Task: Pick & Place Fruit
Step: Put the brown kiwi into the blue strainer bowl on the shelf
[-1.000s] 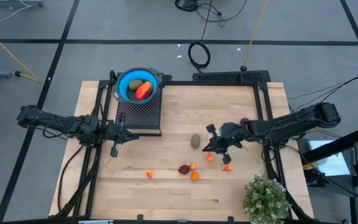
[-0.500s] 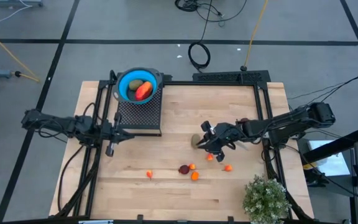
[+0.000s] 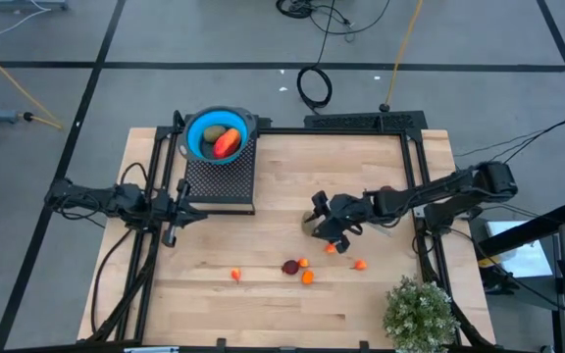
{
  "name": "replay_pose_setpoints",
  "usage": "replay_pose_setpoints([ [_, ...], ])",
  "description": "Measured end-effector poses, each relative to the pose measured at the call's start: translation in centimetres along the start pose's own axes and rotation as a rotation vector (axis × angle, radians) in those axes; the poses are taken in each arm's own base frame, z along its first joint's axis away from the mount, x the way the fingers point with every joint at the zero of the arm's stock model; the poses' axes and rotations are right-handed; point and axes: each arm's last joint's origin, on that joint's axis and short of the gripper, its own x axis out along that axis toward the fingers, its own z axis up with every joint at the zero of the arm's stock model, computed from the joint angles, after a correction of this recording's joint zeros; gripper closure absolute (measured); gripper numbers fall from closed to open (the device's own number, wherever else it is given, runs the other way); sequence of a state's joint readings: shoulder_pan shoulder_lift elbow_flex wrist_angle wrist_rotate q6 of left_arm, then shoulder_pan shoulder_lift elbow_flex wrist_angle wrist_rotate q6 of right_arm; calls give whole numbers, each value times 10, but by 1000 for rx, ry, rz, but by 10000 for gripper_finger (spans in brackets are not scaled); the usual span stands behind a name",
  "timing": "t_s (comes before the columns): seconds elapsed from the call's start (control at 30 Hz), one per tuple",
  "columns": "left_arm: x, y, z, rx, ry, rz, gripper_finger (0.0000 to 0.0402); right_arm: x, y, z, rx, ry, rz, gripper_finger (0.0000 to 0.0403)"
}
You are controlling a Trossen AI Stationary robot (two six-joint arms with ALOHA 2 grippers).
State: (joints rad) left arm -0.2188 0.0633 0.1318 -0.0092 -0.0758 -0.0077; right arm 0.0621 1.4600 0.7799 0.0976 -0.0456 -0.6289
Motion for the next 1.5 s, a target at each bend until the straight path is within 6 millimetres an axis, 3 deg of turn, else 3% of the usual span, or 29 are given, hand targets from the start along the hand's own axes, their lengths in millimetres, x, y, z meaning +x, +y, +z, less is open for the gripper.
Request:
replay_pose_setpoints([
  [0.23,0,0,0,-1,3,0,388,15,-15,-2,24,45,-2,131],
  [0.4,0,0,-1,0,12,0,400,12,-20,1,72,100,30,103],
  [0.57,0,0,-1,0,12,0,387,10,-21,2,80,153,73,86],
  [0.9,0,0,-2,-3,16,1,394,8,-18,-3,-44,205,126,77],
  [1.1,0,0,-2,-4,16,1,381,7,-25,-8,-128,214,118,77],
  [1.3,0,0,-2,0,17,1,396,7,-31,-13,-157,221,112,77],
  [1.5,0,0,-2,0,17,1,391,21,-36,-14,-196,256,150,77],
])
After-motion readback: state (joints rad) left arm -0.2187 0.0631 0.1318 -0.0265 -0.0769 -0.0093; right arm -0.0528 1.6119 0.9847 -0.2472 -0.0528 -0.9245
